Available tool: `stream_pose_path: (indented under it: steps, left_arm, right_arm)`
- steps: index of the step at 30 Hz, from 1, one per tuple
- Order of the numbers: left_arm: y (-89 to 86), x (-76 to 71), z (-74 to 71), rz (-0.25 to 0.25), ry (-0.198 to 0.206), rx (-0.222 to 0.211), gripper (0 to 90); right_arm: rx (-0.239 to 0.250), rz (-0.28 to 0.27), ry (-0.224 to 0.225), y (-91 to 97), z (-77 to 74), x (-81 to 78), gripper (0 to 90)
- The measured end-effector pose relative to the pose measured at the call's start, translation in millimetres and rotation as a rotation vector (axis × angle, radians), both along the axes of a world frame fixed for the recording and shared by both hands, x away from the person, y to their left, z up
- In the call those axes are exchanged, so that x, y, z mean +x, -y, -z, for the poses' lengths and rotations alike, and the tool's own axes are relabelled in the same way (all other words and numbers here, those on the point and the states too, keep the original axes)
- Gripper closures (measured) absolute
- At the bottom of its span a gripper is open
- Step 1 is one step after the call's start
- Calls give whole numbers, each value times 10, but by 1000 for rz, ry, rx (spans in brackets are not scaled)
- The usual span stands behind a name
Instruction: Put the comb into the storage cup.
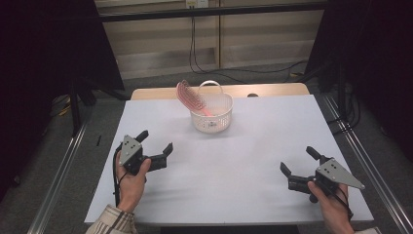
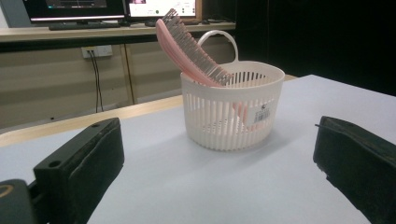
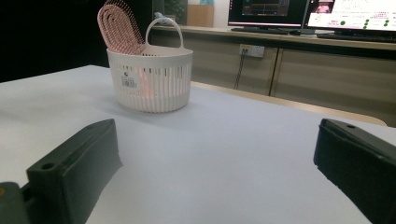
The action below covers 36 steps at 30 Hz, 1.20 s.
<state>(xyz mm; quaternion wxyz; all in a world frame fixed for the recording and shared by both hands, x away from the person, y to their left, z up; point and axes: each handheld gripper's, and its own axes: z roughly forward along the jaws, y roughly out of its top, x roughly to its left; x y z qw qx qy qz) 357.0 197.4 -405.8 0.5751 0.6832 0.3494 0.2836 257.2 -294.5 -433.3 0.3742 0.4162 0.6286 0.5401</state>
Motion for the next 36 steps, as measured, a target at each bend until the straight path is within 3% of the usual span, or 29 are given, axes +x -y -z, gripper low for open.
stream_pose_path:
  steps: [2, 5, 11, 14, 16, 23, 29, 34, 36]
  left_arm:
    - [-16, -26, 11, 1, 0, 9, 20]
    - [-41, -52, 12, -10, -32, -35, 21]
    - [-102, -168, 52, -10, -30, -12, 21]
    - [-121, -239, 62, -37, 5, 26, 20]
    - [-146, -261, 81, -34, -12, 7, 20]
    - [-158, -389, 102, -50, -10, 27, 20]
    - [-212, -521, 92, -54, 3, 7, 20]
    - [-243, -625, 111, -90, 5, -26, 29]
    - [-264, -650, 124, -99, 3, -18, 29]
  right_arm:
    - [-3, 1, 4, 2, -2, -1, 0]
    - [-2, 6, 5, 6, -5, -6, 0]
    - [4, 16, 13, 23, -17, -25, 0]
    - [5, 15, 14, 27, -16, -36, 0]
    - [6, 18, 16, 31, -21, -50, 0]
    - [12, 22, 18, 42, -25, -76, 0]
    - [21, 29, 15, 69, -17, -109, 0]
    - [31, 32, 20, 82, -21, -135, 0]
    - [28, 32, 17, 89, -20, -144, 0]
